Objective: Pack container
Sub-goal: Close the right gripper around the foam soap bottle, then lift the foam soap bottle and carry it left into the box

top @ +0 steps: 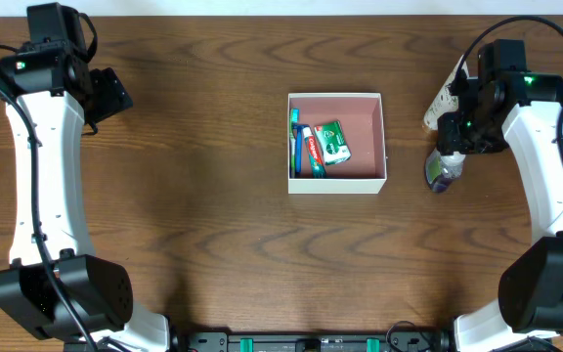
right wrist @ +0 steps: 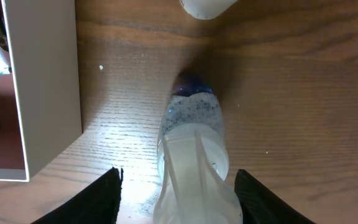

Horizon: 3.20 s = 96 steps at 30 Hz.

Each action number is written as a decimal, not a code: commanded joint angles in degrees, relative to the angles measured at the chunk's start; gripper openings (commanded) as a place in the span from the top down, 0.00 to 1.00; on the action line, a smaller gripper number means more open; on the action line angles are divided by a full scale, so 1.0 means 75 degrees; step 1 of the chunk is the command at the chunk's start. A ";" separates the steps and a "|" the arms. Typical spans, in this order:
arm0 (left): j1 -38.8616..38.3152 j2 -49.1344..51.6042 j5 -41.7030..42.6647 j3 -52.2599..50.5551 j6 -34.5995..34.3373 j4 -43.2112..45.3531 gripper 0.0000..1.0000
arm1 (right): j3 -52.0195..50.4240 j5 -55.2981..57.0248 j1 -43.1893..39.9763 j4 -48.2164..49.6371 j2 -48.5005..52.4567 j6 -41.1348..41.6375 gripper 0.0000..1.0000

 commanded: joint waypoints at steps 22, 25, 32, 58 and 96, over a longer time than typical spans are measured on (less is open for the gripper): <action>0.0012 0.0012 -0.0061 -0.0026 -0.0038 -0.0012 0.02 | -0.0082 0.0105 -0.0050 -0.0067 0.0070 -0.0085 0.50; 0.0012 0.0012 -0.0064 -0.0026 -0.0038 -0.0012 0.02 | -0.0085 0.0105 -0.0050 -0.0070 0.0070 -0.0085 0.56; 0.0012 0.0012 -0.0061 -0.0026 -0.0041 -0.0012 0.02 | -0.0090 0.0128 -0.0050 -0.0064 0.0067 -0.0082 0.75; 0.0012 0.0012 -0.0061 -0.0026 -0.0041 -0.0012 0.02 | 0.3212 -0.0539 0.0831 -0.0822 -0.0157 0.0667 0.90; 0.0012 0.0012 -0.0061 -0.0026 -0.0038 -0.0012 0.02 | 0.4345 -0.0434 0.2489 -0.0466 0.1716 0.1580 0.87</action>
